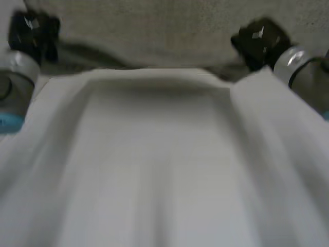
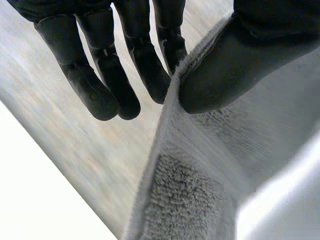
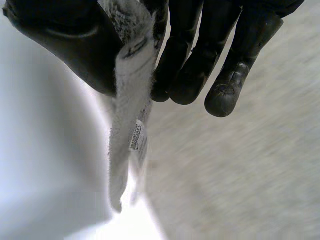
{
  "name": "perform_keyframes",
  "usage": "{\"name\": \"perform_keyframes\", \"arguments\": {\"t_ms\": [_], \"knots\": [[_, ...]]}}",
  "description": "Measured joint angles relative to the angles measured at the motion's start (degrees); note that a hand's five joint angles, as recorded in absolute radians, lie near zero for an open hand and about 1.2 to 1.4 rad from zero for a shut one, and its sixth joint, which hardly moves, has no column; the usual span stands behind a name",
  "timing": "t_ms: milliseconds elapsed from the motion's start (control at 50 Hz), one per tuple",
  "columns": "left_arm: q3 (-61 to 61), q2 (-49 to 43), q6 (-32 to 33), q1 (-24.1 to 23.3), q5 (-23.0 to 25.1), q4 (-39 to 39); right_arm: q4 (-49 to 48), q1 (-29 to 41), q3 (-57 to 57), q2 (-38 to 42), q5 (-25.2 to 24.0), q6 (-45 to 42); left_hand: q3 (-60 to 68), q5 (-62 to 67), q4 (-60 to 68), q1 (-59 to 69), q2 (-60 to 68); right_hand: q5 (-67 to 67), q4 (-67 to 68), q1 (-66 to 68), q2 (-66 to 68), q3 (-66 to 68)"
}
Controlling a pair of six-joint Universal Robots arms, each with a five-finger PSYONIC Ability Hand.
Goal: Fold the towel.
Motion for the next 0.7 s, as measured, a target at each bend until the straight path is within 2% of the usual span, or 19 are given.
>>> {"name": "perform_keyframes", "arguments": {"t_ms": [220, 320, 420, 460, 540, 620, 700], "knots": [[-23.3, 1.3, 1.5, 2.6, 6.4, 1.2, 0.5, -2.6, 18.1, 1.4, -3.3, -8.8, 0.0, 0.1, 0.0, 0.0, 0.0, 0.0, 0.0, 0.0, 0.0, 0.0], [-31.7, 7.7, 3.2, 3.9, 8.1, 0.9, 2.1, -5.2, 23.2, -2.4, -3.5, -9.7, 0.1, 0.1, 0.0, 0.0, 0.0, 0.0, 0.0, 0.0, 0.0, 0.0], [-37.2, 17.5, 4.1, 4.9, 9.8, -0.2, 7.7, -8.3, 25.3, -9.8, -4.2, -9.5, 0.1, 0.1, 0.0, 0.0, 0.0, 0.0, 0.0, 0.0, 0.0, 0.0], [-39.7, 24.9, 4.3, 5.7, 11.2, -1.7, 13.4, -10.5, 25.4, -15.0, -6.0, -9.5, 0.1, 0.1, 0.0, 0.0, 0.0, 0.0, 0.0, 0.0, 0.0, 0.0], [-41.0, 33.3, 4.4, 7.5, 13.4, -5.5, 20.8, -13.2, 24.2, -20.6, -9.8, -9.7, 0.1, 0.1, 0.0, 0.0, 0.0, 0.0, 0.0, 0.0, 0.0, 0.0], [-40.6, 36.9, 4.5, 9.2, 16.1, -9.8, 26.0, -15.6, 22.4, -23.2, -13.6, -10.6, 0.1, 0.1, 0.0, 0.0, 0.0, 0.0, 0.0, 0.0, 0.0, 0.0], [-40.0, 35.4, 4.6, 10.1, 18.8, -11.9, 27.7, -16.6, 21.0, -21.8, -15.3, -12.2, 0.1, 0.1, 0.0, 0.0, 0.0, 0.0, 0.0, 0.0, 0.0, 0.0]]}}
